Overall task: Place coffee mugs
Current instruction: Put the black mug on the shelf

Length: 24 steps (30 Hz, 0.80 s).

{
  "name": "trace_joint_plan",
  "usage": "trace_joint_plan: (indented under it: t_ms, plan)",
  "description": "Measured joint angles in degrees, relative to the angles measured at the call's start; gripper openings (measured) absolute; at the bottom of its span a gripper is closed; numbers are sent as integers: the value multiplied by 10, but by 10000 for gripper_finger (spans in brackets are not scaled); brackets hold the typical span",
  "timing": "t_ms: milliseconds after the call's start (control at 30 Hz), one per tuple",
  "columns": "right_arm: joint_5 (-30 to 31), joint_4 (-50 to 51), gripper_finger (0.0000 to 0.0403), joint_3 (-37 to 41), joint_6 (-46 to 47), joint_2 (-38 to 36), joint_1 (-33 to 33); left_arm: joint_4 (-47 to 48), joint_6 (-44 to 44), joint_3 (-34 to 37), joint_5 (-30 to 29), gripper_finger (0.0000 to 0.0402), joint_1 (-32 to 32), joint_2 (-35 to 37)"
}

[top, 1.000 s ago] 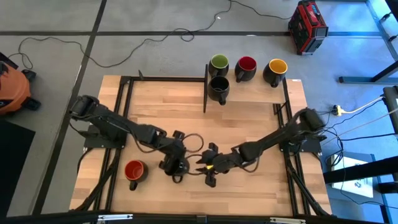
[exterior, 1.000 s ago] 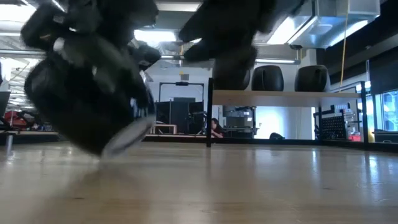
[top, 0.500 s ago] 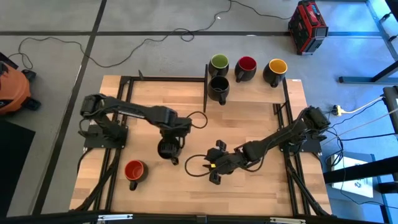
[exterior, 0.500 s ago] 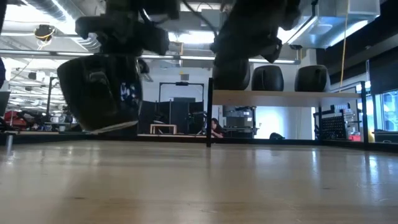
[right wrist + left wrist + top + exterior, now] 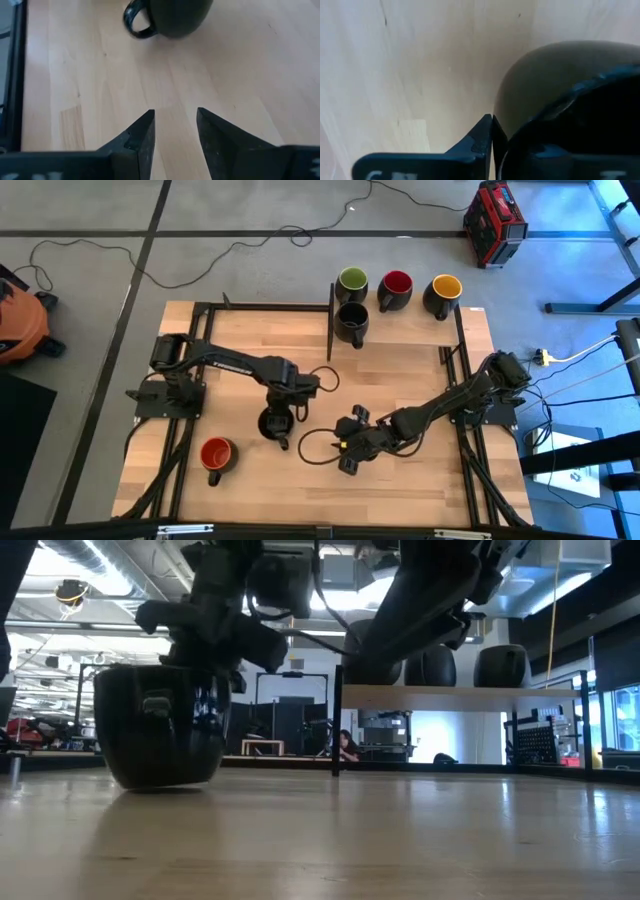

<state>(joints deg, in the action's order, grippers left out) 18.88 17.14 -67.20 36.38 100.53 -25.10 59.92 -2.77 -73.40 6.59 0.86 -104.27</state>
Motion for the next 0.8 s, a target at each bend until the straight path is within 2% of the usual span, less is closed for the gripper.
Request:
trace_joint_plan:
  t_ms: [167, 300, 467, 533, 633, 733, 800]
  plan:
    - [10, 11, 141, 0, 43, 0, 0, -11, -12, -8, 5, 71, 0, 0]
    - [9, 10, 177, 0, 70, 0, 0, 1, -11, -43, 12, 105, 0, 1]
    - [-11, -4, 226, 0, 83, 0, 0, 72, 13, -112, -5, 127, 6, 22]
    - [-10, -20, 236, -3, 92, 0, -4, 66, 18, -118, -15, 129, 12, 58]
    - [24, -26, 240, -26, 101, 1, -17, 49, 14, -107, -43, 129, 28, 142]
    - [66, -15, 241, -61, 101, 3, -28, 35, -4, -72, -71, 130, 50, 239]
    - [73, 8, 241, -100, 100, 17, -28, 22, -25, -39, -83, 130, 68, 304]
